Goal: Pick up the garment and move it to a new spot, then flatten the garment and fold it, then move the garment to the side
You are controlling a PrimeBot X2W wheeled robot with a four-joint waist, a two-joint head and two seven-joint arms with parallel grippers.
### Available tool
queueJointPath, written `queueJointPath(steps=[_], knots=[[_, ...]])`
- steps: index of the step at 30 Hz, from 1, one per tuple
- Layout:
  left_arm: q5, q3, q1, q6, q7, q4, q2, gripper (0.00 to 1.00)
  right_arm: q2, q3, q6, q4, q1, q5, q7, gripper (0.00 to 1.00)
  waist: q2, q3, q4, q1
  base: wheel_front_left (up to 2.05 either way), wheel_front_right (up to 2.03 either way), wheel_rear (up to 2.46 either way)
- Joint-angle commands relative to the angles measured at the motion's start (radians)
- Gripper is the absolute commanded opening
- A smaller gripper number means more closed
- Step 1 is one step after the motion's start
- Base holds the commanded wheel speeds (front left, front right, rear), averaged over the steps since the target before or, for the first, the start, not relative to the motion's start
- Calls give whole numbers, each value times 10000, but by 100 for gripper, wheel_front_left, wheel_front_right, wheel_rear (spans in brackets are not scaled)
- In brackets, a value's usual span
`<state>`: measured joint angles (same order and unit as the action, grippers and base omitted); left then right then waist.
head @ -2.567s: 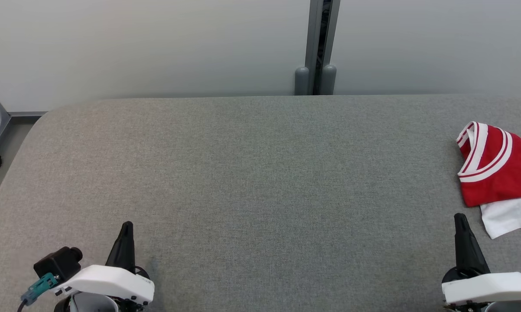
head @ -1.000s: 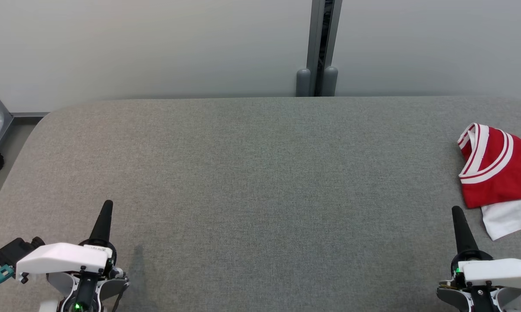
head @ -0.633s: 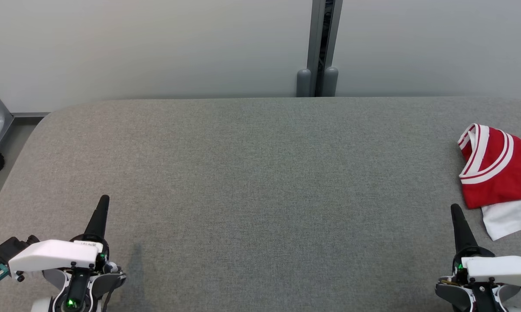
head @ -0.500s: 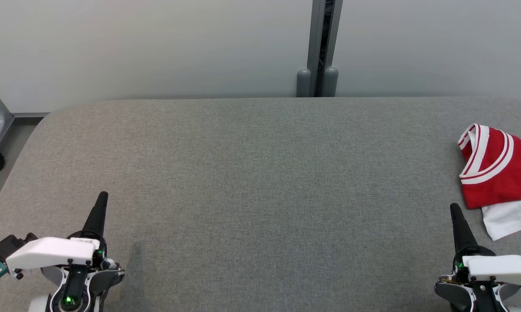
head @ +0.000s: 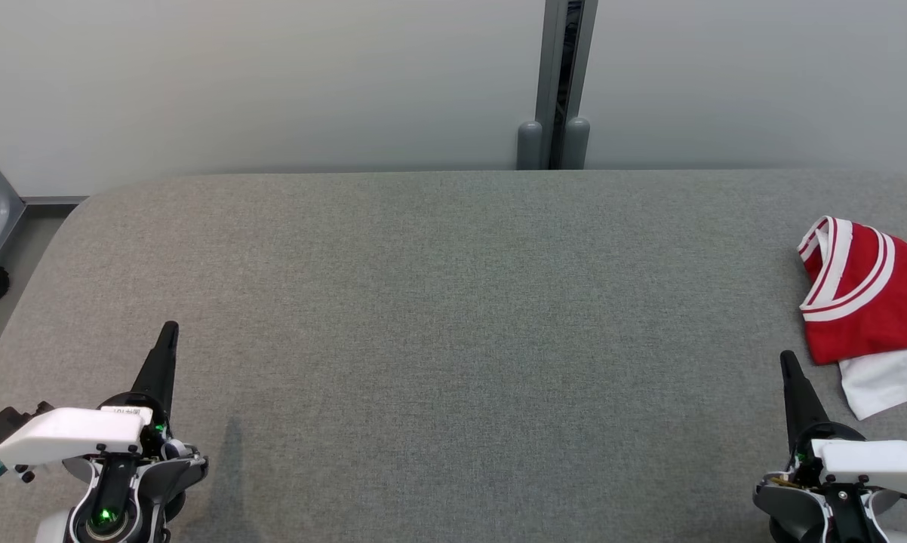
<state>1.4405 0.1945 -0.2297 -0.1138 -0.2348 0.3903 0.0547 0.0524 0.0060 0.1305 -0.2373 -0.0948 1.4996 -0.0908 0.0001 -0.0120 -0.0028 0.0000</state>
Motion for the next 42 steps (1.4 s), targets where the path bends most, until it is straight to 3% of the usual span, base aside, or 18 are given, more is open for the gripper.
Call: queueJointPath(steps=[1,17,42], knots=[[237,99,-194,-77,-91,10,74,0,19,-43,4,-4,-153,214,62,0,-1,2,2,0,0,0,0],[1381,413,-433,-210,-550,161,77,0,-10,-58,4,-113,-255,1272,224,0,-1,22,19,0,0,0,0],[1353,429,-433,-198,-564,157,61,0,-7,-52,4,-112,-250,1264,204,0,-1,22,20,0,0,0,0]])
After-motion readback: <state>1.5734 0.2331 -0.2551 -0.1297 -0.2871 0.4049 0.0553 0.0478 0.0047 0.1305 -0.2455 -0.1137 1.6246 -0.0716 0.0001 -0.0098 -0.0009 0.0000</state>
